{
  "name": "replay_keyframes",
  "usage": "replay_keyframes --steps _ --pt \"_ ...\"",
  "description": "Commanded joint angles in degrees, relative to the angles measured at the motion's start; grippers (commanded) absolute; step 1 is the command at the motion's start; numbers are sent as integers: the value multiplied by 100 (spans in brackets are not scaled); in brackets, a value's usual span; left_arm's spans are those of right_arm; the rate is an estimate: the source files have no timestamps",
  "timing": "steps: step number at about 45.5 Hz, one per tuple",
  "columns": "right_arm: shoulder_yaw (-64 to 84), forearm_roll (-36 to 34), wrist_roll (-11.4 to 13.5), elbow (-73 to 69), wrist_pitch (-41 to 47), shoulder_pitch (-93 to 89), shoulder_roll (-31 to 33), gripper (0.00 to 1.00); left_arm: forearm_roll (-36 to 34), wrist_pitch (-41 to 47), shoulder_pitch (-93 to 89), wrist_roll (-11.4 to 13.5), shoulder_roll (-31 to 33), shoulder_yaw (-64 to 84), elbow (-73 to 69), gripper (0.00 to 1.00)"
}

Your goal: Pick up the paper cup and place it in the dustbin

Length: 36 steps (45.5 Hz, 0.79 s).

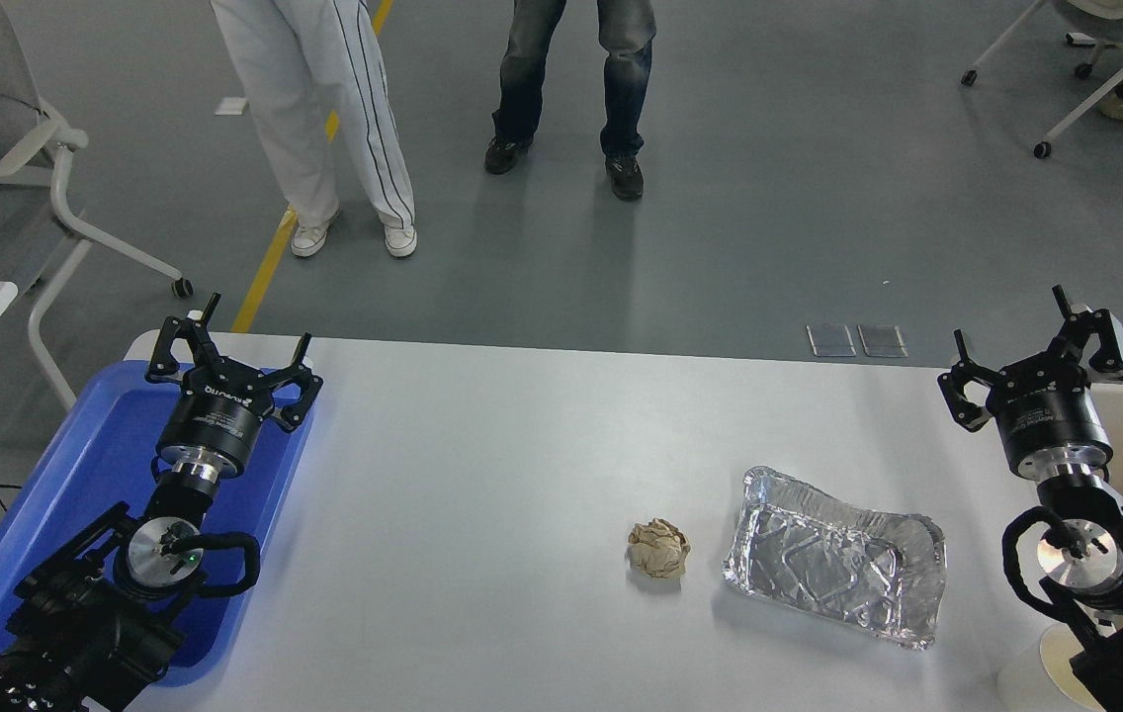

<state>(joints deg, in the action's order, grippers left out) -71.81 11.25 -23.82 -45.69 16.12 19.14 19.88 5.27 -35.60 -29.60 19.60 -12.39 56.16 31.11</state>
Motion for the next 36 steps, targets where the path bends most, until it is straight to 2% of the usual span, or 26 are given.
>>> replay_keyframes --steps 1,32,36 --pt "9 0 0 -2 -4 19 -28 100 0 1 -2 0 0 0 0 100" --pt "9 0 0 7 -48 63 -2 100 0 10 -2 0 9 -9 0 100" --pt "-404 79 27 7 -39 -25 16 100 0 10 -2 0 9 0 0 100"
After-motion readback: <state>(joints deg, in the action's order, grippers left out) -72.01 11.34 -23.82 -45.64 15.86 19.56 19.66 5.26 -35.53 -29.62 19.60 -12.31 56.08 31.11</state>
